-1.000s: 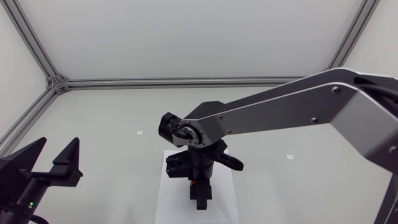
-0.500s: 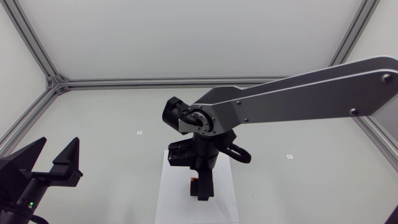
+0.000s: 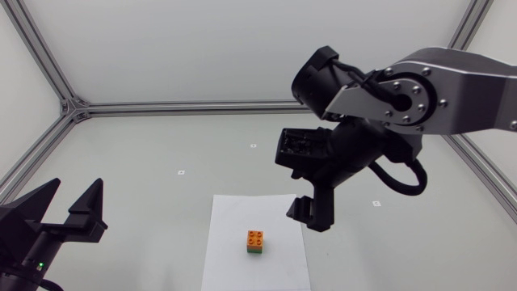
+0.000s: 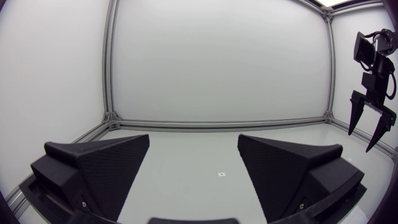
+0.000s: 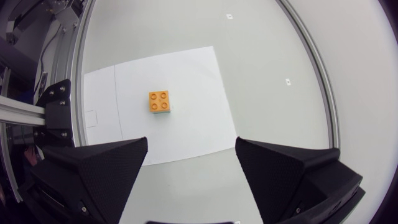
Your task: Pick up the orange 2x2 brick with the right arm and stack it on top of the green 2x2 brick in the center
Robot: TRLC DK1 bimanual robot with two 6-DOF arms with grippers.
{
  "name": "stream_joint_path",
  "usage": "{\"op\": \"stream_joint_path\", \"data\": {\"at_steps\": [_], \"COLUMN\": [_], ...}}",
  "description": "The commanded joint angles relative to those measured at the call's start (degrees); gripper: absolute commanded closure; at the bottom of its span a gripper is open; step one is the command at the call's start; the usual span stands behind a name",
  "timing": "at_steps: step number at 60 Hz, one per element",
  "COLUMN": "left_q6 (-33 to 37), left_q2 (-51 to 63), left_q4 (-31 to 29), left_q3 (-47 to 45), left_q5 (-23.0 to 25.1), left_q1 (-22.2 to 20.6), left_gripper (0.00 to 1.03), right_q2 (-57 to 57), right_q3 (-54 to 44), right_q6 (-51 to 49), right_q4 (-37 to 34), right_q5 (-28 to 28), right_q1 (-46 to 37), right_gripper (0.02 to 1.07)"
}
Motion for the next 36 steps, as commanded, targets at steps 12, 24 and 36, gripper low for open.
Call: {"op": "stream_joint_path", "data": {"at_steps": [12, 24, 36], "left_q6": [0.33, 0.33, 0.33], "left_q2": [-0.32, -0.32, -0.32], "left_q4": [-0.65, -0.65, -0.65], "left_q3": [-2.35, -2.35, -2.35], "left_q5": [0.16, 0.16, 0.16], "left_q1": [0.05, 0.05, 0.05], "left_gripper": [0.04, 0.04, 0.04], "right_q2": [-15.84, -22.16, -28.76], "right_q3": [-9.99, -16.32, -26.25], "right_q6": [2.06, 4.78, 4.87], "right_q4": [7.88, 17.55, 31.17], "right_q5": [-5.23, -7.61, -7.69], "right_q1": [-20.06, -33.95, -41.07], "right_gripper": [0.06, 0.06, 0.06]}}
